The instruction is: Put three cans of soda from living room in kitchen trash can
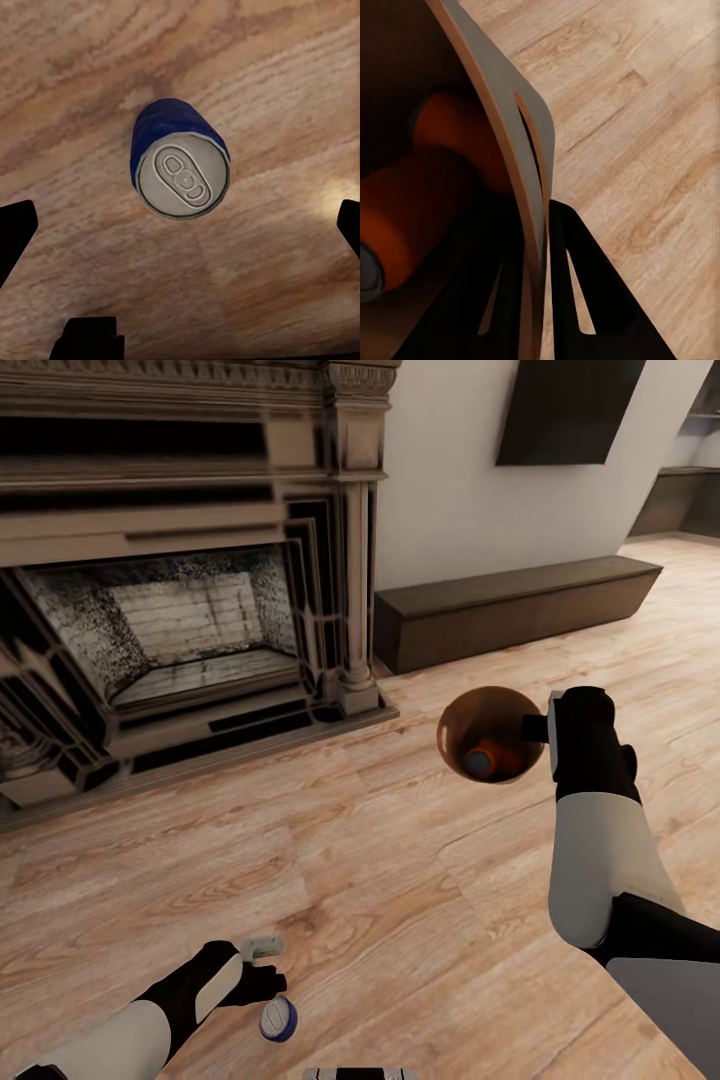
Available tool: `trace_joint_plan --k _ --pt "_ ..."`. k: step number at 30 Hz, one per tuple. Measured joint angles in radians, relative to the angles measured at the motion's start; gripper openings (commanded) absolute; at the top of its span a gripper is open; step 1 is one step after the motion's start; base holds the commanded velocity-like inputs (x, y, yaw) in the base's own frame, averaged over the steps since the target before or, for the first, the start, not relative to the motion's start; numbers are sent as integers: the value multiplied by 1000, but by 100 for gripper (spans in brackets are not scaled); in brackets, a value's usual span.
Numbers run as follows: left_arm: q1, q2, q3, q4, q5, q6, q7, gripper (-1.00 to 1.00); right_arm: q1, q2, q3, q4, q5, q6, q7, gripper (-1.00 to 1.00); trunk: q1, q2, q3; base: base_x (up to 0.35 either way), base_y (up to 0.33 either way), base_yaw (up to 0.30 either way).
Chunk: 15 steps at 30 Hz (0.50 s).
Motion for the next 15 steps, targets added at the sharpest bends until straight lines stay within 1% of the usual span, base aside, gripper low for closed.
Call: trace_joint_plan --k 5,11,15 --pt "0 0 0 0 0 0 0 100 0 1 2 0 -11 0 0 -100 19 -35 -16 0 0 0" --pt "0 0 0 0 0 -1 1 100 0 1 3 0 -2 0 0 -100 42 -77 -34 0 0 0" --pt "0 0 0 0 0 -2 1 100 0 2 4 0 -9 0 0 -100 58 -105 -47 0 0 0"
